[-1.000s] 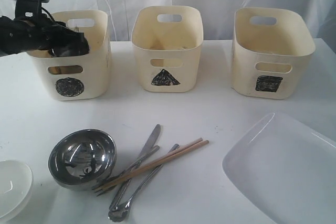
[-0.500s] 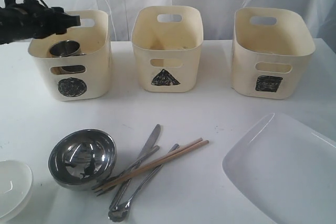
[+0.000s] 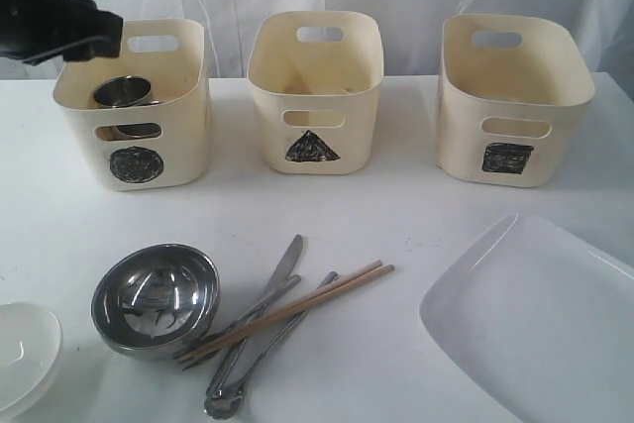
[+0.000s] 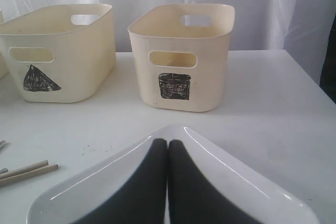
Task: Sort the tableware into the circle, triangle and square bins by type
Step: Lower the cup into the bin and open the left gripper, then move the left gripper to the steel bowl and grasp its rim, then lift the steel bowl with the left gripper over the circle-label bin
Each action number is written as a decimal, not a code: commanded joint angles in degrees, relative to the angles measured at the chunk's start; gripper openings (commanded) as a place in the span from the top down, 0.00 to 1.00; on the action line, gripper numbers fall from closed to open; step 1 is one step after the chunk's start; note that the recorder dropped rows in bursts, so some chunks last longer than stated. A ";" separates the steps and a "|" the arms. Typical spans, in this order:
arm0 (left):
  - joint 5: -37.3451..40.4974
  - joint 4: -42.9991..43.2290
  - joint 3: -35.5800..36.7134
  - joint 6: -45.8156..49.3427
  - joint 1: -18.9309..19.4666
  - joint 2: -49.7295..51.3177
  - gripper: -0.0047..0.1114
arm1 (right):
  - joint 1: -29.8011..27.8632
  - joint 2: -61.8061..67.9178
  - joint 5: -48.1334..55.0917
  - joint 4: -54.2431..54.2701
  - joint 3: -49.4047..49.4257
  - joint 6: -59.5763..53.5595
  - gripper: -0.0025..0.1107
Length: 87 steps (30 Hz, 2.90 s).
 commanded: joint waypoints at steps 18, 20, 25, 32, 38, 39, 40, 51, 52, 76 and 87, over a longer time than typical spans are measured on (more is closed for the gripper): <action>32.47 -5.59 15.63 10.53 -0.25 -1.53 0.45 | 0.27 -0.30 -0.18 -0.13 0.27 0.19 0.98; 30.64 -11.42 16.76 17.01 -0.25 -1.53 0.45 | 0.27 -0.30 -0.18 -0.13 0.27 0.19 0.98; 22.19 -13.99 19.09 22.39 -0.25 -1.53 0.45 | 0.27 -0.30 -0.18 -0.13 0.27 0.19 0.98; 9.27 -13.99 22.25 22.38 -0.25 -1.45 0.45 | 0.27 -0.30 -0.18 -0.12 0.27 0.29 0.98; 3.54 -14.92 25.85 22.38 -0.25 -1.40 0.45 | 0.27 -0.30 -0.18 -0.12 0.27 0.29 0.98; 2.45 -15.14 26.62 22.38 -0.25 -1.40 0.45 | 0.27 -0.30 -0.18 -0.12 0.27 0.29 0.98; 1.77 -15.33 27.19 22.38 -0.25 -1.40 0.45 | 0.27 -0.30 -0.18 -0.12 0.27 0.29 0.98; 1.40 -20.23 29.82 25.39 -0.25 2.21 0.45 | 0.27 -0.30 -0.18 -0.45 0.27 0.29 0.98; 1.52 -21.14 29.82 26.60 -0.25 2.58 0.45 | 0.27 -0.30 -0.18 -0.33 0.27 0.29 0.98; 4.08 -32.67 29.82 39.93 -0.25 9.39 0.96 | 0.27 -0.30 -0.18 -0.33 0.27 0.29 0.98; 4.08 -34.16 29.46 39.82 -0.25 6.00 0.96 | 0.27 -0.30 -0.18 -0.33 0.27 0.29 0.98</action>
